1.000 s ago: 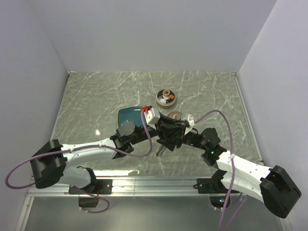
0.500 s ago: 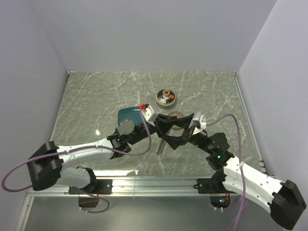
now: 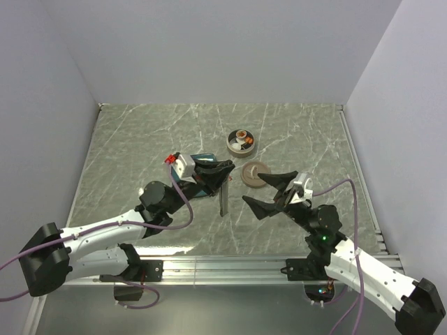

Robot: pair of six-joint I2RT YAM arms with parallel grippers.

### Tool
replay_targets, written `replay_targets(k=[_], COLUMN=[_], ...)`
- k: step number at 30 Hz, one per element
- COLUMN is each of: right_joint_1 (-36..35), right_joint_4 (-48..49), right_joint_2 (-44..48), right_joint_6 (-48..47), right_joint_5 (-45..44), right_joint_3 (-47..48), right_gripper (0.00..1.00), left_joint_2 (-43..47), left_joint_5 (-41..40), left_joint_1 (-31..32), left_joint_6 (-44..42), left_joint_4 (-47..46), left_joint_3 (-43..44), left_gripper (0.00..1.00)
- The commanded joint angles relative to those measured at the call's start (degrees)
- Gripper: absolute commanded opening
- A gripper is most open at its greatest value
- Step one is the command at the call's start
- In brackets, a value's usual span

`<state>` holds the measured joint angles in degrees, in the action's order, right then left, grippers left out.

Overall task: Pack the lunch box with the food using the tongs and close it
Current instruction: Pass the clamp from the right arm to the left, then pass the clamp from the left arm to the right

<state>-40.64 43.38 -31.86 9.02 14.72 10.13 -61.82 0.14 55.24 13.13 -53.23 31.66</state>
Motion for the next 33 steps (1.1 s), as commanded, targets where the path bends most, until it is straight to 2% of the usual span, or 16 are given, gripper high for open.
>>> replay_targets(k=[1, 6, 9, 21, 33], right_joint_1=[0.6, 1.4, 1.5, 1.7, 1.5], right_joint_4=[6.6, 14.9, 20.1, 22.7, 31.9], right_joint_2=[-1.4, -9.5, -13.7, -15.6, -22.8], right_joint_6=[-0.9, 1.8, 3.2, 4.3, 10.3], right_joint_5=[5.5, 14.8, 16.7, 18.0, 24.7], right_joint_3=[-1.6, -1.1, -1.1, -0.8, 0.1], right_gripper=[1.0, 1.0, 1.0, 1.0, 1.0], left_joint_2=[2.1, 2.2, 2.6, 5.3, 3.3], left_joint_5=[9.0, 18.1, 20.8, 24.5, 24.8], left_joint_1=[-2.8, -5.1, -5.6, -5.8, -5.8], left_joint_6=[4.7, 11.1, 14.1, 20.0, 20.6], left_joint_4=[-8.8, -16.2, -20.0, -27.8, -31.1], left_joint_3=[-0.5, -1.6, -2.3, -5.3, -5.2], left_gripper=[0.21, 0.22, 0.22, 0.21, 0.2])
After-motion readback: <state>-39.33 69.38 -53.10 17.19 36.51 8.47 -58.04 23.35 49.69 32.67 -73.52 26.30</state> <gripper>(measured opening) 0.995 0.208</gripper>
